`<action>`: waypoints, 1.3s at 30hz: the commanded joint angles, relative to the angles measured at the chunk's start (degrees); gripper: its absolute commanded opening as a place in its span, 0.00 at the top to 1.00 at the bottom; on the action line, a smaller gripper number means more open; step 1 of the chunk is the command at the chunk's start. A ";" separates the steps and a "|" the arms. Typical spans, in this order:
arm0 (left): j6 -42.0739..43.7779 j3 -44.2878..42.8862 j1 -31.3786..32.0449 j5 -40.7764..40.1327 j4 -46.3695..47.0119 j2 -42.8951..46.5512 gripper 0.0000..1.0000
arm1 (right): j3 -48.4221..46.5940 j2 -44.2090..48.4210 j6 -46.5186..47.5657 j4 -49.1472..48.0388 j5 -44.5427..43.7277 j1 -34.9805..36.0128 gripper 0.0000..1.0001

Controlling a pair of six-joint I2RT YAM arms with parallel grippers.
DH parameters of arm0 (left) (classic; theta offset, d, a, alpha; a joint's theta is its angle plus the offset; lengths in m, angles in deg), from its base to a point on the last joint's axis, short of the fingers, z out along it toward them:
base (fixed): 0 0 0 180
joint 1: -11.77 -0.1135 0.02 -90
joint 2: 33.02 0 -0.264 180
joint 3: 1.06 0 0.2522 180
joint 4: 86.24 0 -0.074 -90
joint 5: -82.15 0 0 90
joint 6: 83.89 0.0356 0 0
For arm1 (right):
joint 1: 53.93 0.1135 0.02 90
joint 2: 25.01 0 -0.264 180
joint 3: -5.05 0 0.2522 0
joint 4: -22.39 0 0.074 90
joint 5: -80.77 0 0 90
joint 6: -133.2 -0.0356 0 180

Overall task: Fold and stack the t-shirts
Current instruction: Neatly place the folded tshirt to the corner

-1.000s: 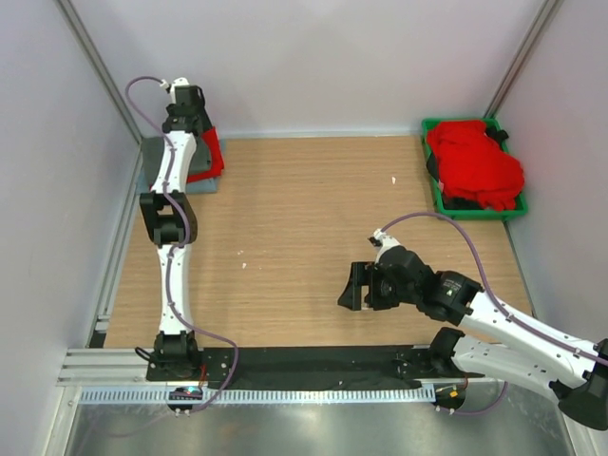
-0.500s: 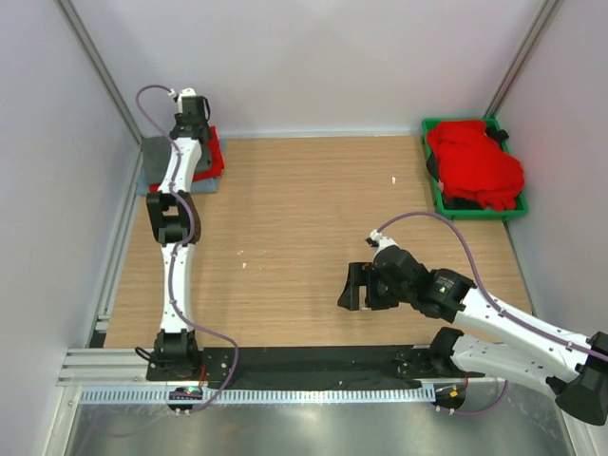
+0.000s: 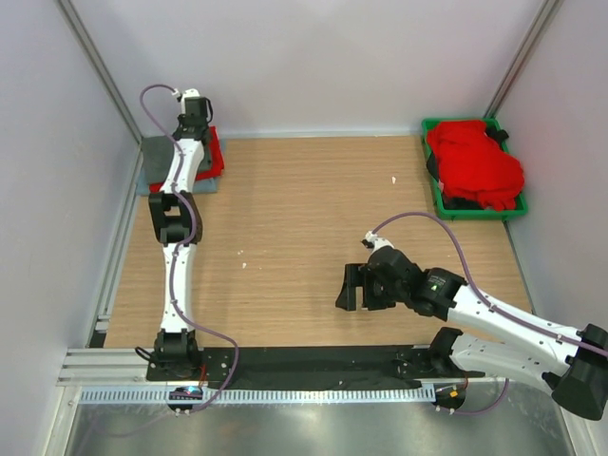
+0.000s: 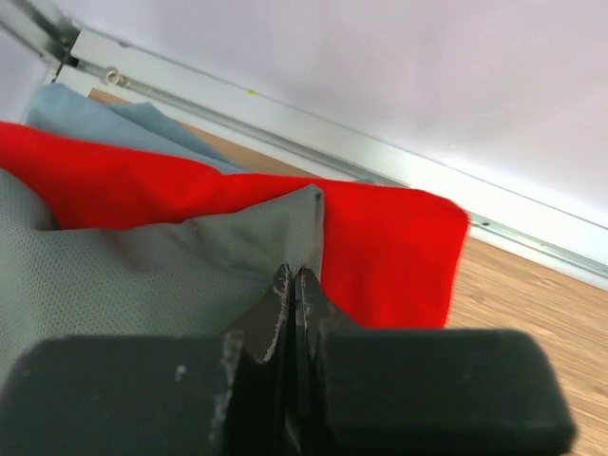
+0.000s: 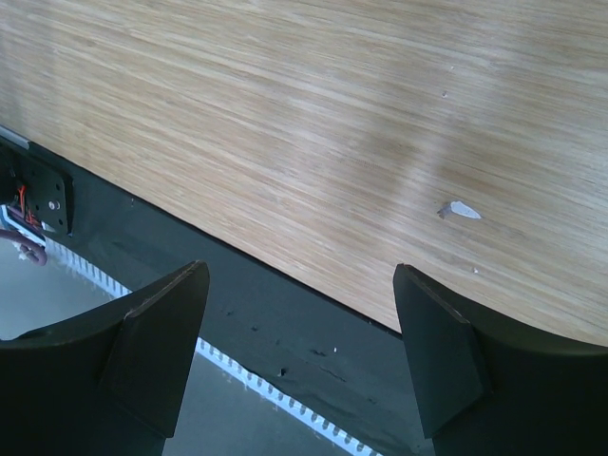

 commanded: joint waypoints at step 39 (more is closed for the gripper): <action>-15.38 1.76 -11.10 15.63 3.46 6.86 0.19 | 1.64 -1.56 1.38 -3.96 -0.71 0.24 0.14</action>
